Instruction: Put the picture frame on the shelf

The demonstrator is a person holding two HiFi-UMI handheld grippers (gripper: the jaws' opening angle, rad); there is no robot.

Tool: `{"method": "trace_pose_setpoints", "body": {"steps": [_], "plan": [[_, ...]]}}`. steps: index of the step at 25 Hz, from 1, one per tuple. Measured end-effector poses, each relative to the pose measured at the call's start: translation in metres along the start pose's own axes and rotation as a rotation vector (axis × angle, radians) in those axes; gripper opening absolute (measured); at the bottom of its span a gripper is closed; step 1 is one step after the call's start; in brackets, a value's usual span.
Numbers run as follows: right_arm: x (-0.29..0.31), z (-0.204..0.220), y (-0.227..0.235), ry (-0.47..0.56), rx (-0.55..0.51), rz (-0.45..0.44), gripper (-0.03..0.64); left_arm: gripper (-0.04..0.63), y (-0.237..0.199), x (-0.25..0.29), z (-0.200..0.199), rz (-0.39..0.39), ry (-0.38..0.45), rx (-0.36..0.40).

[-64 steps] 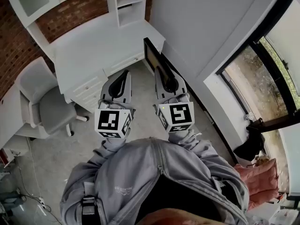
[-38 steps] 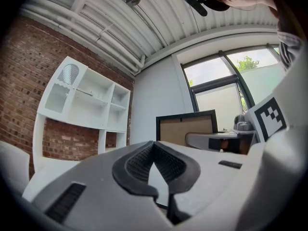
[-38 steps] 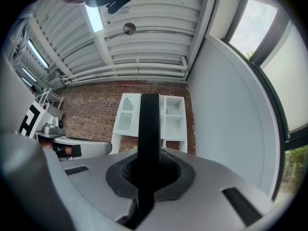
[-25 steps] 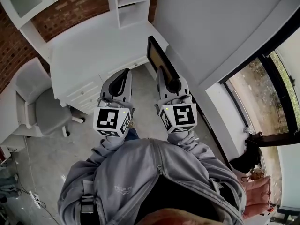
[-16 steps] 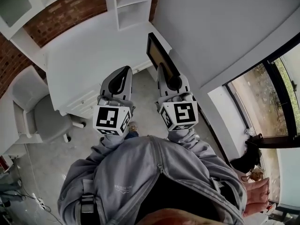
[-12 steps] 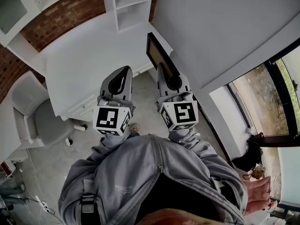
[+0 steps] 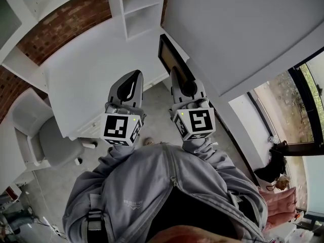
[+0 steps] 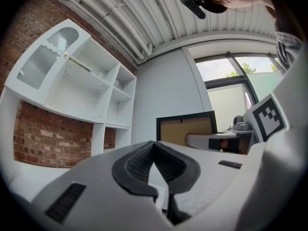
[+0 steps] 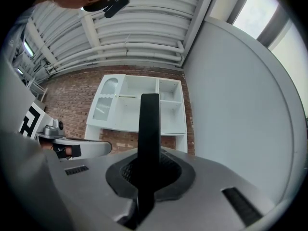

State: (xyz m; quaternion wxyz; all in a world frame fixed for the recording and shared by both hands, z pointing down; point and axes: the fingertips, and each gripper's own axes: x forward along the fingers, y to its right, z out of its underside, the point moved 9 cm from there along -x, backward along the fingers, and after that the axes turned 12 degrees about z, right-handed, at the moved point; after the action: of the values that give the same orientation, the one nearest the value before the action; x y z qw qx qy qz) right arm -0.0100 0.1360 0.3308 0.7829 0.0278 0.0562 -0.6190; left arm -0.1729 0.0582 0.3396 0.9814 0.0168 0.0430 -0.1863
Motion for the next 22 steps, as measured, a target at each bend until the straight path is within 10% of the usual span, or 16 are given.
{"method": "trace_pose_setpoints", "body": {"steps": [22], "plan": [[0.059,0.009,0.004,0.044,0.030,-0.027,0.034,0.008,-0.040,0.024,0.005,-0.035,0.020,0.026]]}}
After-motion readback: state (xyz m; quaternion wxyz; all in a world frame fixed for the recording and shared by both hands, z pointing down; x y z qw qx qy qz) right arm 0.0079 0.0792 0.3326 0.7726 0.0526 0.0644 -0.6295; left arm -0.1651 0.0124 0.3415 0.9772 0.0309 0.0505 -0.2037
